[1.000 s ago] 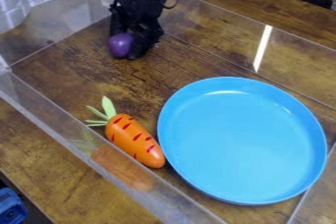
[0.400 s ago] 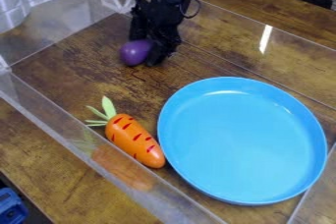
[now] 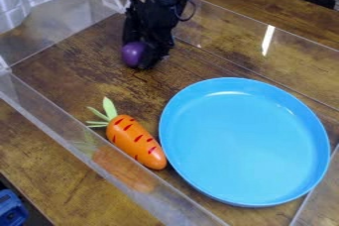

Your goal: Put the purple eggplant on the blue tray

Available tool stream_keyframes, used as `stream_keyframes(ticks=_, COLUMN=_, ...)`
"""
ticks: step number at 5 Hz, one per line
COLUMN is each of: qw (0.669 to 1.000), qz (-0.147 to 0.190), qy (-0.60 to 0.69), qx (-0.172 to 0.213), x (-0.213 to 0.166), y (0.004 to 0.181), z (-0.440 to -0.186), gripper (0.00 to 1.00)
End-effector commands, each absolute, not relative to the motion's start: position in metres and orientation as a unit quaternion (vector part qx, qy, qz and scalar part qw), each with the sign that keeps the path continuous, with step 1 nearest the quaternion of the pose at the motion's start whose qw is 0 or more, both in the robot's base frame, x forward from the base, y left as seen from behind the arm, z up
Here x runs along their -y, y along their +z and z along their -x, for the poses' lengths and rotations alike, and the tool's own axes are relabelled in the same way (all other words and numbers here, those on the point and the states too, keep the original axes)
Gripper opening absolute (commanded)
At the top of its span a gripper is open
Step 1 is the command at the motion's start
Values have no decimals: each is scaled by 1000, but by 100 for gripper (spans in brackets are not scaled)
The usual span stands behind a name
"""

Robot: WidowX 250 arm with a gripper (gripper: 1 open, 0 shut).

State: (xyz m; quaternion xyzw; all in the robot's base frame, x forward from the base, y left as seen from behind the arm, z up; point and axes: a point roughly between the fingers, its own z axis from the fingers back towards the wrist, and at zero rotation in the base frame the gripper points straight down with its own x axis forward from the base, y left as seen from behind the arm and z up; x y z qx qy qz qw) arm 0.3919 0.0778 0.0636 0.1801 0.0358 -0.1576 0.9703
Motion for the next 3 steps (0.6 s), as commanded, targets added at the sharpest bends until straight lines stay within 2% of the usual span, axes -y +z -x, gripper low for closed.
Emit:
stream_keyframes(ticks=1, qw=967, qz=-205, qy=-149, qx=11, x=-62, y=123, z=-410, gripper=0)
stream_keyframes(ticks=2, qw=971, qz=-205, qy=-125, qx=13, x=-73, y=117, z=-411, gripper=100)
stream_keyframes(ticks=3, qw=974, qz=-202, qy=-104, qx=11, x=-87, y=105, z=-411, gripper=100)
